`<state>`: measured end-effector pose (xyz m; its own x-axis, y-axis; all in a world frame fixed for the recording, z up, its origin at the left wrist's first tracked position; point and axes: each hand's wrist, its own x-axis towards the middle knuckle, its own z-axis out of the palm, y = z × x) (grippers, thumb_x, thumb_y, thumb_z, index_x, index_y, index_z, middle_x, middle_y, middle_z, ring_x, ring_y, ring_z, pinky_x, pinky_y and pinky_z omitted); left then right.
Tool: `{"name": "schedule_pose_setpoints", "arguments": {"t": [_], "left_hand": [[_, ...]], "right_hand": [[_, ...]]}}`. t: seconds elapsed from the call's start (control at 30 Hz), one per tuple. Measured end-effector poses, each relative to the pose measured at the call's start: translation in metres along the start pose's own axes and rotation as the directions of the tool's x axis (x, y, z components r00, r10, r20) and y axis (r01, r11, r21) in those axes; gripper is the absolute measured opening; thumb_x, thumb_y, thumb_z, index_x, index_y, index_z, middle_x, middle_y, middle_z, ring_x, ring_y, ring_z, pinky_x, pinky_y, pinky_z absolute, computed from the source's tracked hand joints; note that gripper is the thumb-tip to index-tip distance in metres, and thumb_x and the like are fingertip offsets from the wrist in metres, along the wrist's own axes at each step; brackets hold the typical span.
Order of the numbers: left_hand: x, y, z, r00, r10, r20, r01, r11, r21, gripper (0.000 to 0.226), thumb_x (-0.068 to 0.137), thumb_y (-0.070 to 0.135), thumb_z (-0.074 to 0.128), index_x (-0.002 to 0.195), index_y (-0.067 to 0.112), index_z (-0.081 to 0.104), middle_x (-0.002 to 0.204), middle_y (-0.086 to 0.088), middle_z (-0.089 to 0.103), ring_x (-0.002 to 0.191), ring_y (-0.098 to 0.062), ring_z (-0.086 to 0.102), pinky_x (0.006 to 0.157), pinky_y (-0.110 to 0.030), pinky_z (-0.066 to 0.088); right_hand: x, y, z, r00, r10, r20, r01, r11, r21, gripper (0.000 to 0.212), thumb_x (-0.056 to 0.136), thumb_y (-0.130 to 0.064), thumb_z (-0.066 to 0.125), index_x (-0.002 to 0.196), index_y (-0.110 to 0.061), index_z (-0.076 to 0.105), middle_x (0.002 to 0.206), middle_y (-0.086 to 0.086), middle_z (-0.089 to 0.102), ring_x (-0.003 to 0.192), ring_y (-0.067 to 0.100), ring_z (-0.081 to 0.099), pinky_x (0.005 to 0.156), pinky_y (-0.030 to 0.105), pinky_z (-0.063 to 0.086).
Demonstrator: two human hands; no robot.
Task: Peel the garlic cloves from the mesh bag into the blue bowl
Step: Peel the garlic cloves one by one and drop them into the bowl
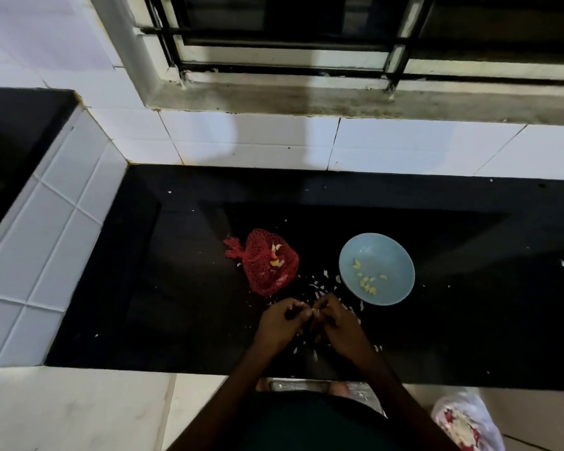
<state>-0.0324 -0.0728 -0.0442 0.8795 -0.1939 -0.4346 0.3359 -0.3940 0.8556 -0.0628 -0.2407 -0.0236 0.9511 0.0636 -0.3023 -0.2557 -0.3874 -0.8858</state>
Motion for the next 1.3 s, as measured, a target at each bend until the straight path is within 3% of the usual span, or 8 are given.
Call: {"name": "schedule_pose_setpoints", "arguments": {"t": [0.13, 0.23, 0.33, 0.53, 0.7, 0.83, 1.1, 1.3], "left_hand": [[0.000, 0.000, 0.008, 1.000, 0.021, -0.008, -0.021, 1.000, 0.000, 0.010, 0.097, 0.024, 0.067, 0.091, 0.019, 0.072, 0.087, 0.000, 0.075, 0.078, -0.010, 0.070, 0.074, -0.034, 0.059], [0.001, 0.001, 0.012, 1.000, -0.001, 0.000, 0.001, 1.000, 0.031, 0.019, 0.100, 0.028, 0.063, 0.083, 0.024, 0.067, 0.077, 0.005, 0.069, 0.071, -0.007, 0.066, 0.074, -0.037, 0.057], [0.000, -0.004, 0.011, 0.998, -0.048, -0.032, 0.050, 0.996, 0.078, 0.024, 0.102, 0.034, 0.058, 0.084, 0.020, 0.067, 0.077, 0.003, 0.069, 0.069, -0.011, 0.066, 0.073, -0.035, 0.055], [0.000, -0.025, 0.000, 0.986, -0.097, -0.136, 0.128, 0.961, 0.245, 0.021, 0.103, 0.033, 0.051, 0.097, 0.019, 0.065, 0.094, -0.003, 0.071, 0.088, -0.022, 0.067, 0.079, -0.037, 0.053], [0.002, -0.031, 0.002, 0.987, -0.068, -0.146, 0.107, 0.955, 0.278, 0.020, 0.104, 0.032, 0.049, 0.100, 0.020, 0.064, 0.103, -0.002, 0.071, 0.097, -0.023, 0.065, 0.083, -0.036, 0.049], [0.002, -0.043, 0.000, 0.972, -0.102, -0.213, 0.145, 0.969, 0.200, 0.017, 0.104, 0.030, 0.049, 0.098, 0.023, 0.063, 0.098, -0.005, 0.073, 0.092, -0.027, 0.068, 0.079, -0.037, 0.052], [0.002, -0.055, 0.001, 0.949, -0.125, -0.289, 0.155, 0.985, 0.081, 0.012, 0.104, 0.034, 0.045, 0.093, 0.031, 0.049, 0.083, -0.004, 0.068, 0.074, -0.027, 0.068, 0.073, -0.044, 0.057], [0.002, -0.057, -0.001, 0.943, -0.098, -0.317, 0.119, 0.992, 0.045, 0.018, 0.106, 0.031, 0.045, 0.089, 0.027, 0.049, 0.076, -0.001, 0.064, 0.070, -0.025, 0.065, 0.068, -0.040, 0.050]], "right_hand": [[0.000, 0.006, 0.000, 0.999, 0.019, -0.026, -0.025, 0.972, -0.234, 0.015, 0.105, -0.033, 0.049, 0.092, -0.026, 0.050, 0.073, -0.004, 0.062, 0.064, 0.003, 0.058, 0.060, 0.021, 0.039], [0.000, 0.006, 0.002, 0.999, 0.030, -0.019, -0.035, 0.930, -0.366, 0.019, 0.107, -0.036, 0.042, 0.097, -0.024, 0.053, 0.084, -0.003, 0.063, 0.080, 0.014, 0.061, 0.064, 0.020, 0.033], [0.005, 0.013, 0.003, 0.999, 0.007, -0.039, -0.026, 0.857, -0.515, 0.027, 0.106, -0.046, 0.040, 0.102, -0.025, 0.057, 0.097, 0.003, 0.071, 0.094, 0.024, 0.067, 0.070, 0.030, 0.041], [0.020, 0.016, 0.020, 0.994, -0.058, 0.091, 0.106, 0.686, -0.720, 0.032, 0.103, -0.051, 0.041, 0.106, -0.025, 0.059, 0.097, 0.007, 0.072, 0.092, 0.030, 0.068, 0.072, 0.035, 0.047], [0.022, 0.025, 0.029, 0.968, -0.229, 0.101, 0.217, 0.567, -0.795, 0.025, 0.093, -0.046, 0.049, 0.095, -0.027, 0.065, 0.077, 0.002, 0.071, 0.069, 0.025, 0.069, 0.055, 0.031, 0.045], [0.026, 0.015, 0.036, 0.969, -0.180, 0.168, 0.235, 0.469, -0.852, 0.024, 0.093, -0.040, 0.052, 0.108, -0.027, 0.066, 0.089, 0.002, 0.074, 0.081, 0.025, 0.071, 0.065, 0.032, 0.048], [0.041, -0.002, 0.041, 0.975, -0.026, 0.219, 0.215, 0.346, -0.913, 0.028, 0.098, -0.030, 0.045, 0.108, -0.022, 0.070, 0.106, 0.004, 0.073, 0.101, 0.028, 0.069, 0.076, 0.033, 0.050], [0.036, -0.009, 0.048, 0.960, -0.050, 0.274, 0.277, 0.273, -0.921, 0.024, 0.097, -0.018, 0.047, 0.105, -0.017, 0.070, 0.101, 0.007, 0.074, 0.094, 0.030, 0.071, 0.073, 0.035, 0.051]]}}
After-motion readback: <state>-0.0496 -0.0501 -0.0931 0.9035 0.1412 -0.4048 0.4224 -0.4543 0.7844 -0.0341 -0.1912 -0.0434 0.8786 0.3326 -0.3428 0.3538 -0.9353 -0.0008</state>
